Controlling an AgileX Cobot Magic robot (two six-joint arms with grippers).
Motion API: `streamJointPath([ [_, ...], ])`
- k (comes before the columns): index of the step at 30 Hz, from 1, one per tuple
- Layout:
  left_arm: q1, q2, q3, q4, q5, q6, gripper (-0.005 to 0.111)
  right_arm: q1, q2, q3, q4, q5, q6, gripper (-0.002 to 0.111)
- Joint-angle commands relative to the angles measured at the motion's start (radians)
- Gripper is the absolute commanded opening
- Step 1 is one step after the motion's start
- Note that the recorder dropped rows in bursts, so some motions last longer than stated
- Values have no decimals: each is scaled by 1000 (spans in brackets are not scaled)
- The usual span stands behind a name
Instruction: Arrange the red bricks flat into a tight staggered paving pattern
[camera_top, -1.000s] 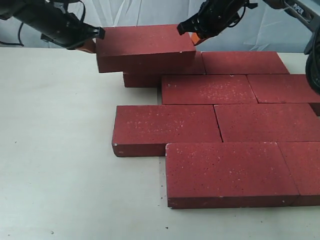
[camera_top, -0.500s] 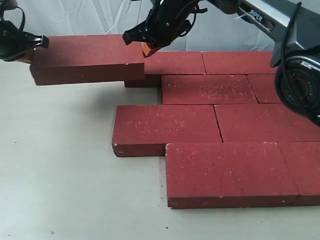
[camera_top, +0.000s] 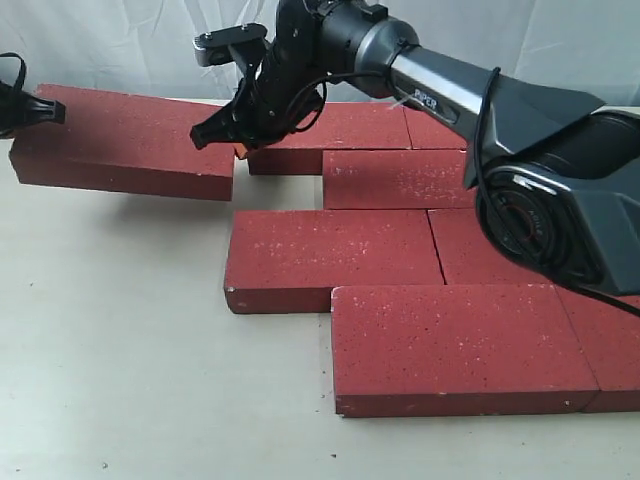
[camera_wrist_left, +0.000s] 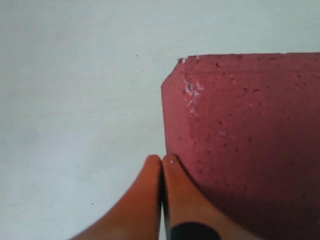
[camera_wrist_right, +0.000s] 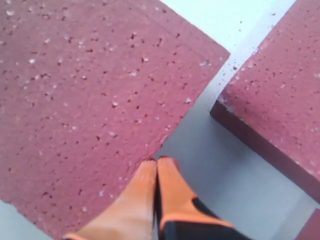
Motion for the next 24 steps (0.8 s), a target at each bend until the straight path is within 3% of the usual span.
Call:
streamJointPath([
  [1,-19,52,8,-55,9,-3,0,32,21,-2,119,-134,-2,-1],
  [10,-19,153,8,-94,-26,-3,0,32,63,-2,85,-176,-7,-1],
  [24,-19,158,8,-98,-92,-3,0,32,87,-2,39,-131,-7,-1],
])
